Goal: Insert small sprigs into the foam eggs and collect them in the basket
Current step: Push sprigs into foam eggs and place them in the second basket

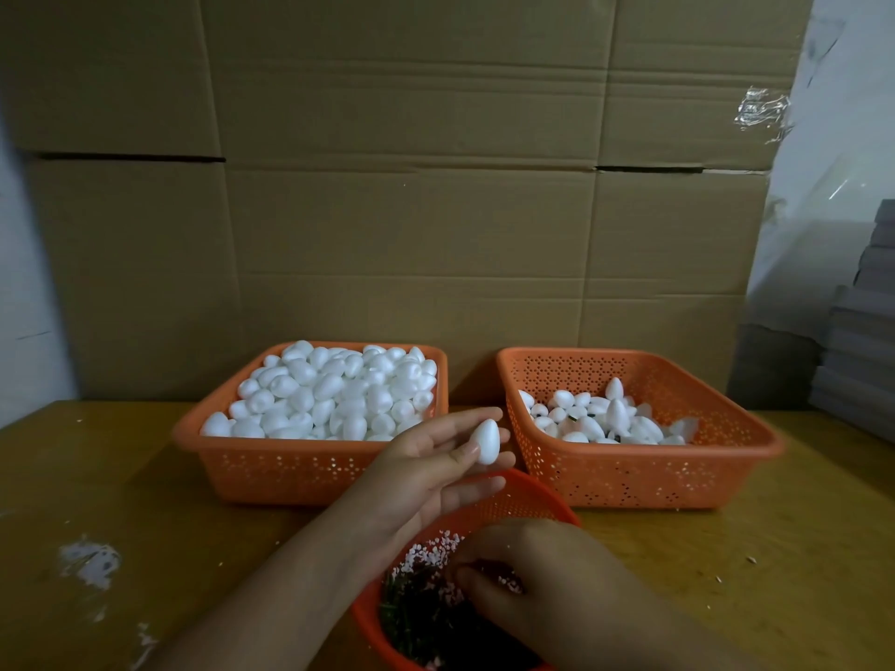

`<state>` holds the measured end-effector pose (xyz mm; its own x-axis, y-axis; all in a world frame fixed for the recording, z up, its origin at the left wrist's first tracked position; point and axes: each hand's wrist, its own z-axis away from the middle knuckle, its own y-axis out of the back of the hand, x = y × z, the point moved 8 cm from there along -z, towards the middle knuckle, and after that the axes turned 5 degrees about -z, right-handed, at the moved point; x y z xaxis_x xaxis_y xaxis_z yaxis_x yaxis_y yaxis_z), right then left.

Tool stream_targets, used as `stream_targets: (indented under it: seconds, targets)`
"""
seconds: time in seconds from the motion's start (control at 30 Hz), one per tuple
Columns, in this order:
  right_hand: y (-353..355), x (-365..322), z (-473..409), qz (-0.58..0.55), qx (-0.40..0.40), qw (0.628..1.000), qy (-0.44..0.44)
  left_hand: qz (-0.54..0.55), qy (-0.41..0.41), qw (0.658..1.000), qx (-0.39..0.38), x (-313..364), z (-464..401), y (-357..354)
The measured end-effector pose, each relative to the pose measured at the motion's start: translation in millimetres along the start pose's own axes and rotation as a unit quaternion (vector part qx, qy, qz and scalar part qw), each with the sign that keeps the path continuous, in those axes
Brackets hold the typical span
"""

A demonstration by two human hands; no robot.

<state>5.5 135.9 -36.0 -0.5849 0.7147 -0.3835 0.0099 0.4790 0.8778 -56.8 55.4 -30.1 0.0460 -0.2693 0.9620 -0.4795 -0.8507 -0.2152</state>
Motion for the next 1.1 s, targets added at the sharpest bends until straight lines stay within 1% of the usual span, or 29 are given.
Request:
stream_targets:
  seconds: [0.2, 0.43, 0.53, 0.83, 1.1]
  targets:
    - [1.0, -1.5, 0.4, -0.002, -0.003, 1.000, 0.003, 0.007, -0.007, 1.000, -0.021, 4.0, 1.0, -4.5]
    - [1.3, -1.4, 1.0, 0.001, 0.000, 1.000, 0.002, 0.047, -0.010, 0.999, -0.014, 4.5, 1.0, -3.8]
    - [1.3, -1.6, 0.7, -0.002, 0.000, 1.000, 0.003, 0.033, -0.016, 0.999, -0.013, 5.5, 1.3, -3.9]
    - [3.1, -3.9, 1.5, 0.003, 0.007, 1.000, 0.009, -0.006, -0.035, 0.999, 0.024, 7.7, 0.9, 1.6]
    - [2.3, -3.4, 1.0, 0.003, 0.006, 1.000, 0.010, -0.012, -0.015, 0.999, 0.044, 8.0, -0.4, 2.7]
